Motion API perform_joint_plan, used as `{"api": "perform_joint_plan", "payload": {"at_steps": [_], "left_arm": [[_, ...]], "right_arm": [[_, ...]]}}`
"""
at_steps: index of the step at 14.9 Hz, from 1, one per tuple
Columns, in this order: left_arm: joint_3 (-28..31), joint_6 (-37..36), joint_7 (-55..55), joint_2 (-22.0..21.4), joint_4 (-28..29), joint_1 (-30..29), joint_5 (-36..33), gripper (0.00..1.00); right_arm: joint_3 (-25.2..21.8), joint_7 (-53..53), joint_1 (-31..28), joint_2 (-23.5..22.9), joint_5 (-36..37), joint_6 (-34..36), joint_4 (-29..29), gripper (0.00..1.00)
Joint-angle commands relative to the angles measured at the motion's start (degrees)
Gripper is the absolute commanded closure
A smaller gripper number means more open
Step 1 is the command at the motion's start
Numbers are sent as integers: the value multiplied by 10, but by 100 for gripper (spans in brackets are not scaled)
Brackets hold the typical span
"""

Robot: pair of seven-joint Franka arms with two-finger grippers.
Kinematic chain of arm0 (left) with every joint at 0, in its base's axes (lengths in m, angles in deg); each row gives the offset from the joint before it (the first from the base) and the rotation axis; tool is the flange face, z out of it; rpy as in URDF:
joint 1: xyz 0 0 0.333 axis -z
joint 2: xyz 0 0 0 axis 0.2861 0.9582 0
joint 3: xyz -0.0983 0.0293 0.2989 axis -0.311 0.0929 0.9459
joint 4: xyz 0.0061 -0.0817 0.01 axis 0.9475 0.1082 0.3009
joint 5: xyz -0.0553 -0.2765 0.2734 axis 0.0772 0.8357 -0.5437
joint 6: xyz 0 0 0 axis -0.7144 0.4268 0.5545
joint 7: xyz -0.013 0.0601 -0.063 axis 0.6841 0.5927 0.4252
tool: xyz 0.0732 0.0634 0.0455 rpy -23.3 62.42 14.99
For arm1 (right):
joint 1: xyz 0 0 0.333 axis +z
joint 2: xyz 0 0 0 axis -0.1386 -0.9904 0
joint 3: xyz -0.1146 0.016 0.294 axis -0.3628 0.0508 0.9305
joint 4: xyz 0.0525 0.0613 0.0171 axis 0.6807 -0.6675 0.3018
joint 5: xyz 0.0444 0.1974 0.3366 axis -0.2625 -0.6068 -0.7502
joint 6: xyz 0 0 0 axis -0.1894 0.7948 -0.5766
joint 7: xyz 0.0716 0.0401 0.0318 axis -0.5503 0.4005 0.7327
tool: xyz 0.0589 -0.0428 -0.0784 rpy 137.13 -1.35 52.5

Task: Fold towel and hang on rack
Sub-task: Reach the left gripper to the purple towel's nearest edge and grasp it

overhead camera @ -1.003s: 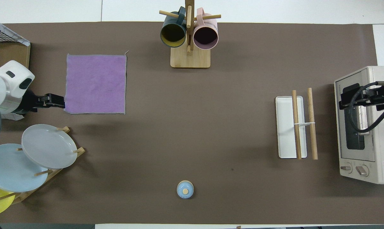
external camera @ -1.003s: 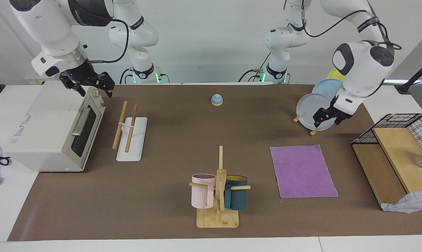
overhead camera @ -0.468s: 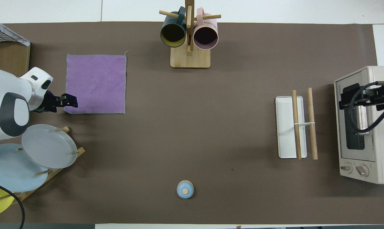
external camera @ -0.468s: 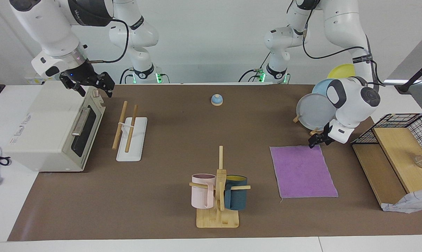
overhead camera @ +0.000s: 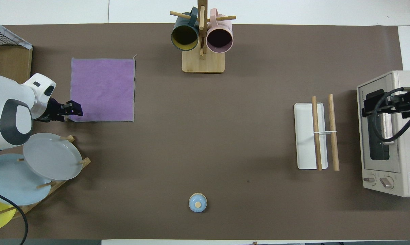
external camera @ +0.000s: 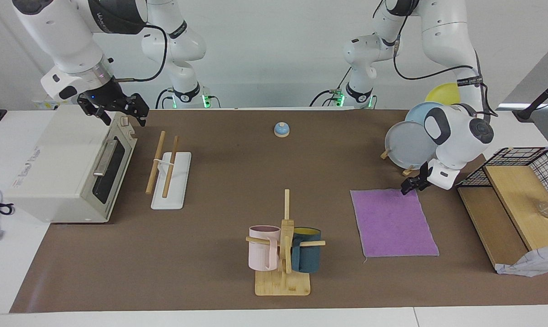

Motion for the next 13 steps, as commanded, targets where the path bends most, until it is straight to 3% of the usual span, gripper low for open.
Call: {"api": "perform_joint_plan", "payload": {"at_steps": [1,3,9,13], "left_arm": [[-2,18,-4,15,-2,-7,9,26],[-2,17,-5,17,-5,-8,10,36],[-2,14,1,17,-9,-8,13,81],[-1,15,6,17,-9,-7,13,100]], "right_arm": [[1,7,-6,5,-15,5,-4,0],[1,7,-6,5,-15,5,-4,0],[1,7,-6,5,-15,5,-4,0],[1,7,-6,5,-15,5,-4,0]]}}
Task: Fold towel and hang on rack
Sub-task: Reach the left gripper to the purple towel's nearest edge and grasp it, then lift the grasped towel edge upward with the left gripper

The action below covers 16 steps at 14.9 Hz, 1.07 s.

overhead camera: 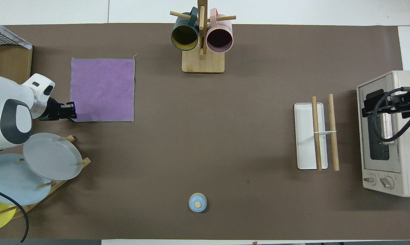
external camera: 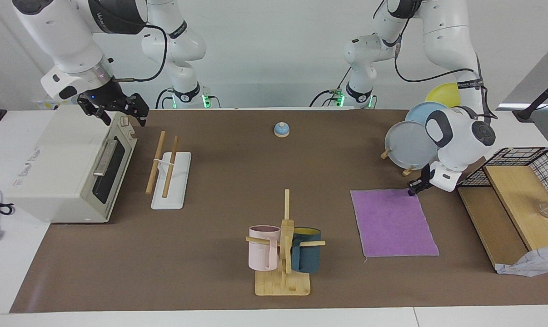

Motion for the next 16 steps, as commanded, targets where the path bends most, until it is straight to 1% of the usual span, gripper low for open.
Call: {"api": "perform_joint_plan", "payload": {"at_steps": [1,3,7,8,9,10,11,13,15,16], "left_arm": [[-1,7,7,5,-5,-3,6,100],[-1,7,13,5,-6,-3,4,100],[-1,5,60,-2,-8,4,-4,100],[-2,-1,82,-9,-13,8,-16,100],[-4,-10,97,-24,-17,17,-42,100],[-3,-21,102,-37,-19,37,-82,100],[-4,-36,107,-52,-26,70,-153,100],[-4,-71,103,-57,-42,146,-241,100],[-4,-75,101,-65,-21,220,-296,100],[-5,-73,101,-58,-6,254,-329,100]], "right_arm": [[1,7,-6,5,-15,5,-4,0],[1,7,-6,5,-15,5,-4,0],[1,7,-6,5,-15,5,-4,0],[1,7,-6,5,-15,5,-4,0],[1,7,-6,5,-15,5,-4,0],[1,7,-6,5,-15,5,-4,0],[1,7,-6,5,-15,5,-4,0],[1,7,-6,5,-15,5,-4,0],[1,7,-6,5,-15,5,-4,0],[1,7,-6,5,-15,5,-4,0]]}}
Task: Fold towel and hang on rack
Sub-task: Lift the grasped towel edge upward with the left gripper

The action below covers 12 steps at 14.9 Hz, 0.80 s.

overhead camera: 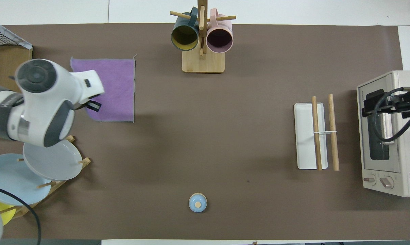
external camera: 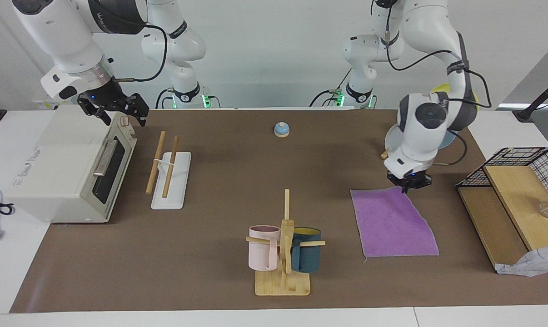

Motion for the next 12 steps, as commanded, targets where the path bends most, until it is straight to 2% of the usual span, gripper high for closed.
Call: {"api": "perform_joint_plan", "payload": {"at_steps": [1,3,9,10,11,12], "left_arm": [[12,0,-15,8,40,89,-69,100],[11,31,-97,31,65,104,-81,100],[7,46,-153,35,75,106,-72,100],[7,47,-152,34,74,106,-57,56],[7,46,-150,31,73,106,-47,1],[7,42,-150,26,72,104,-37,0]], "right_arm": [[1,7,-6,5,-15,5,-4,0],[1,7,-6,5,-15,5,-4,0],[1,7,-6,5,-15,5,-4,0],[1,7,-6,5,-15,5,-4,0],[1,7,-6,5,-15,5,-4,0],[1,7,-6,5,-15,5,-4,0]]}}
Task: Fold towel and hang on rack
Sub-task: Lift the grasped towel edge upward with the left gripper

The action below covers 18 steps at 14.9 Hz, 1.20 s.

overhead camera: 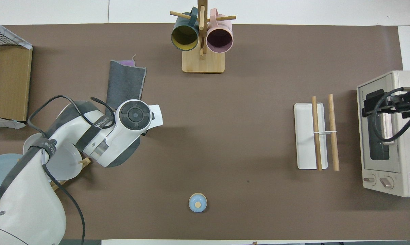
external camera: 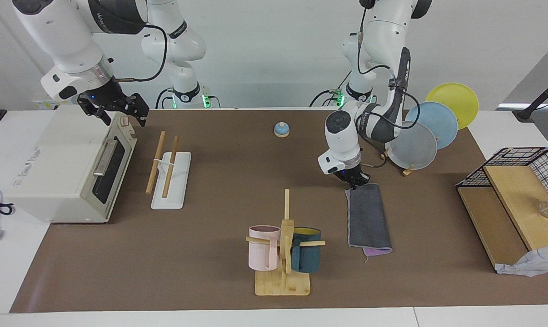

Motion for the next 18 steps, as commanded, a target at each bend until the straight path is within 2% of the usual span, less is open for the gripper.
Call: {"api": "perform_joint_plan", "payload": {"at_steps": [1,4,6,11,15,17,18], "left_arm": [[0,-4,-5,-24,4,-5,37,0],[1,-43,27,-60,-11,-19,103,0],[1,-48,74,-61,-37,-59,187,0],[1,8,197,-54,-38,-163,348,0],[1,54,259,-15,-37,-190,432,0],[0,78,267,13,-37,-190,446,0],[0,79,268,24,-39,-190,453,4]], "right_arm": [[1,7,-6,5,-15,5,-4,0],[1,7,-6,5,-15,5,-4,0],[1,7,-6,5,-15,5,-4,0],[1,7,-6,5,-15,5,-4,0],[1,7,-6,5,-15,5,-4,0],[1,7,-6,5,-15,5,-4,0],[1,7,-6,5,-15,5,-4,0]]}}
